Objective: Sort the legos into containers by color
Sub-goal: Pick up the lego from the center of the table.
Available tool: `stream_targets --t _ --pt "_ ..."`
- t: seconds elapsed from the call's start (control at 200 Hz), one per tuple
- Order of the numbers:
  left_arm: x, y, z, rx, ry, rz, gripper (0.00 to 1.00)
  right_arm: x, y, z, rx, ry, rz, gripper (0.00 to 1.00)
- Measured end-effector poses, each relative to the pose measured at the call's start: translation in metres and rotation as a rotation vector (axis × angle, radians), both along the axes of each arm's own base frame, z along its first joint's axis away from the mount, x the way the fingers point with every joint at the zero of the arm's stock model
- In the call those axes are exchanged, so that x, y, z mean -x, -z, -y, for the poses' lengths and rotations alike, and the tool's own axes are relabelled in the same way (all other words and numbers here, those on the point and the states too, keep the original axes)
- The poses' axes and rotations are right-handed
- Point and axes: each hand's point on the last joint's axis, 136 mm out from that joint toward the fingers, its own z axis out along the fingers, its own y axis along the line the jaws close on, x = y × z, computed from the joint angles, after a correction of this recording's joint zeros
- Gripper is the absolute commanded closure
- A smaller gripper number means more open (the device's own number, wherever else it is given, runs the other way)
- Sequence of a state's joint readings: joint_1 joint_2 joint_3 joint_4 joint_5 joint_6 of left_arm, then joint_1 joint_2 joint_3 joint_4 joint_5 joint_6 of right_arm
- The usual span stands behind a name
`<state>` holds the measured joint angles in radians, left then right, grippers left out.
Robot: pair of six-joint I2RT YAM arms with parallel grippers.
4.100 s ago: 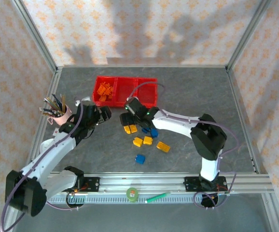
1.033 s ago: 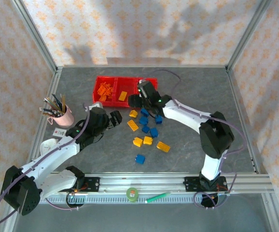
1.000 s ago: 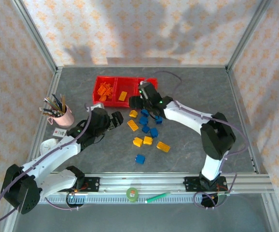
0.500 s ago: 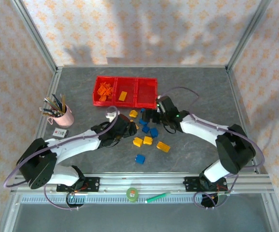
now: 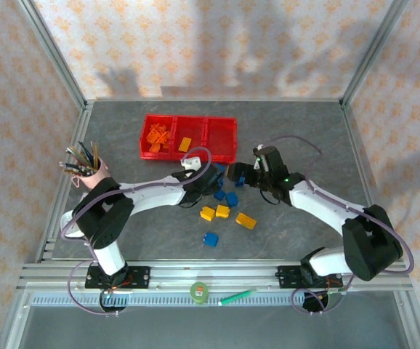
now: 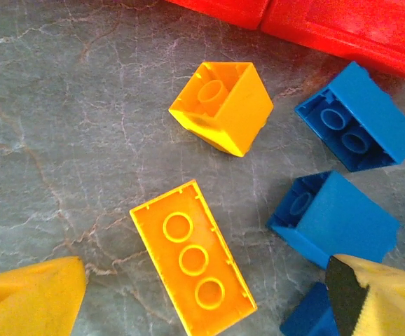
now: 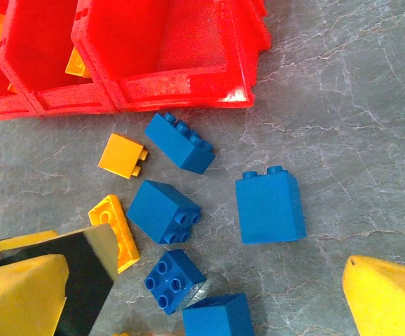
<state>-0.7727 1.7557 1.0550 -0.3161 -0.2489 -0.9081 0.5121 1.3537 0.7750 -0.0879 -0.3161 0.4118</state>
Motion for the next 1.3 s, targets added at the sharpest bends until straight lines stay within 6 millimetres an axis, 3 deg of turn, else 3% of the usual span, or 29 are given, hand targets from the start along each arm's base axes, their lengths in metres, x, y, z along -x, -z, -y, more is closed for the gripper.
stream_targets --t 0.145,0.42,0.581,0.806,1.106,1.301 --pt "-0.007 0.012 0.000 -0.053 -0.013 -0.020 0.09 0.000 -0.001 0.001 -0.008 0.004 -0.003 0.00" --pt "-0.013 0.012 0.003 -0.080 -0.029 0.004 0.12 0.000 -0.004 0.000 -0.017 0.003 0.005 0.00" --pt "-0.011 0.012 0.001 -0.076 -0.035 0.013 0.14 0.000 -0.004 0.000 -0.018 0.002 0.005 0.00" --pt "0.005 0.018 -0.015 -0.110 -0.035 -0.021 0.15 0.000 -0.004 -0.001 -0.022 -0.003 0.003 0.00" --pt "0.005 0.017 -0.014 -0.107 -0.030 -0.021 0.14 -0.001 -0.005 -0.001 -0.025 -0.002 0.009 0.00" --pt "0.002 0.028 -0.012 -0.126 -0.030 -0.039 0.16 -0.001 -0.005 -0.001 -0.025 -0.003 0.009 0.00"
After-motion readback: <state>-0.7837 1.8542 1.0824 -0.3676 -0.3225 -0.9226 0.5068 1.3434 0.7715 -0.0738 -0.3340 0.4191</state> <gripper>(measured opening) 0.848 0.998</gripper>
